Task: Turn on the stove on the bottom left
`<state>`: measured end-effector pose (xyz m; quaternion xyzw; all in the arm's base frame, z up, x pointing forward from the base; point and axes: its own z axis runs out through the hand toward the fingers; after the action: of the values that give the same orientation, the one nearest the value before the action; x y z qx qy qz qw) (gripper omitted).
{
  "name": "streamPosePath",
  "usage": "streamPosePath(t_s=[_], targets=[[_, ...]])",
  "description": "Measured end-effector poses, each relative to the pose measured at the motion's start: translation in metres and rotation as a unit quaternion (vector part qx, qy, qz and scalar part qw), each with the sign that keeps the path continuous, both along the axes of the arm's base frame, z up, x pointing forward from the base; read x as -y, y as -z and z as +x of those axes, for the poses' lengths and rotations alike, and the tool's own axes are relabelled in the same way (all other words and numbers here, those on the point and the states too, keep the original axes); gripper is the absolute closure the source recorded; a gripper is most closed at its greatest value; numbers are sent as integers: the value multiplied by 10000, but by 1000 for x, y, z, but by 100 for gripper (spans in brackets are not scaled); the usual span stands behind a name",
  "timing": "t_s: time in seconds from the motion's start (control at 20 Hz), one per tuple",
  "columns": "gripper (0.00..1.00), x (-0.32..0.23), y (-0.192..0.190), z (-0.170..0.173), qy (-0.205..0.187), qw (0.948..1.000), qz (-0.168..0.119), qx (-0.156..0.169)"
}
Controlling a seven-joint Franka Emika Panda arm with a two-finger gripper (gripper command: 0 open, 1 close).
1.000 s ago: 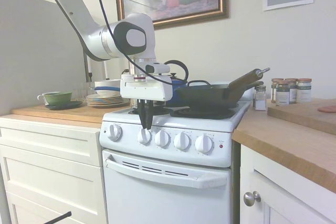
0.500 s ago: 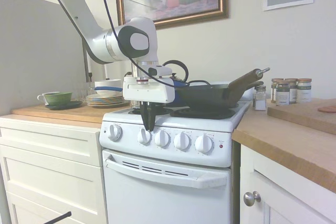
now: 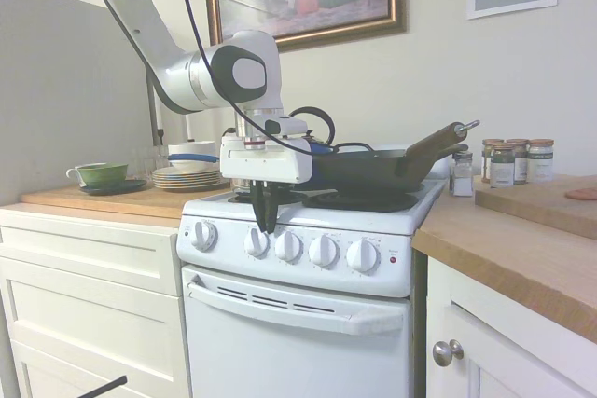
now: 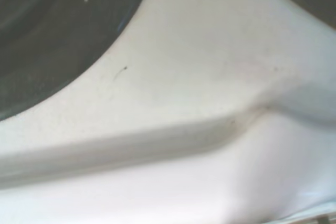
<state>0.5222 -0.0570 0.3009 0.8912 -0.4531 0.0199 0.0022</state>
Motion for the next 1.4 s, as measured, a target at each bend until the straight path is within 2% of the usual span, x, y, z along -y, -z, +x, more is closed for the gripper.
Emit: streamPosePath(t_s=[0.35,0.8,1.4], targets=[[100,-3,-9,-2,-1,10000,-45,-6],[100,-24,0,-5,-75,9998,-121,-141],[100,-38,8,-6,-167,9995,-81,-238]])
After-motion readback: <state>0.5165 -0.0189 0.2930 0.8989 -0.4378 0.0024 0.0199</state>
